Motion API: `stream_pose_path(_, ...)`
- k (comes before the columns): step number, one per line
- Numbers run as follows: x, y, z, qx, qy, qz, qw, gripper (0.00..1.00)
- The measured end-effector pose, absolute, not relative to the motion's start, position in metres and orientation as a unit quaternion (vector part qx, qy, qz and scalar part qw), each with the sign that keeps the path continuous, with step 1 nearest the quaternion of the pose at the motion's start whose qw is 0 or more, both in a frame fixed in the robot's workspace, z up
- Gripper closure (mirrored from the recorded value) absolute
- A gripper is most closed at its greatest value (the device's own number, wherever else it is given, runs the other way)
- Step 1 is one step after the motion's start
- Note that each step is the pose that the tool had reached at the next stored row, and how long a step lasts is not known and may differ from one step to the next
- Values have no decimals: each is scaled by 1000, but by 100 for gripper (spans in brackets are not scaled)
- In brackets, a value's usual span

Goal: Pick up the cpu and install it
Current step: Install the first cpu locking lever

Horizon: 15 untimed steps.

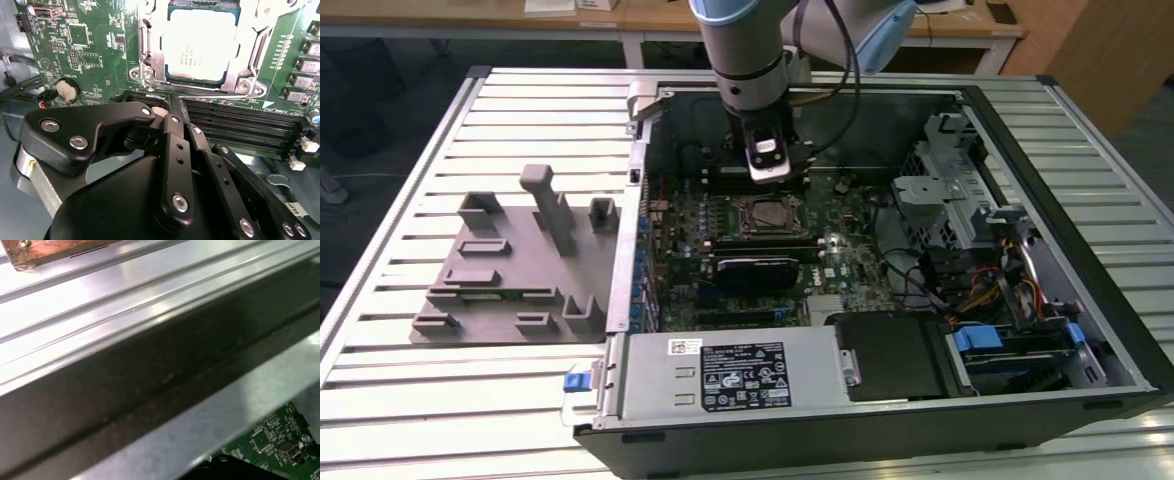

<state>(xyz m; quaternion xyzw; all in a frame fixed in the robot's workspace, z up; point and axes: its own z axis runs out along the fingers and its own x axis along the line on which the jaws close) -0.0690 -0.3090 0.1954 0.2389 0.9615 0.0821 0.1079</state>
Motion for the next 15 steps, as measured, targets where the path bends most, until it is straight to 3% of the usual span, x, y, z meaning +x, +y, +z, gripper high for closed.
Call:
stream_pose_path(6, -69, -309, 195, 225, 965, 73, 109, 89)
stream_pose_path(15, -68, -309, 195, 191, 973, 76, 107, 89)
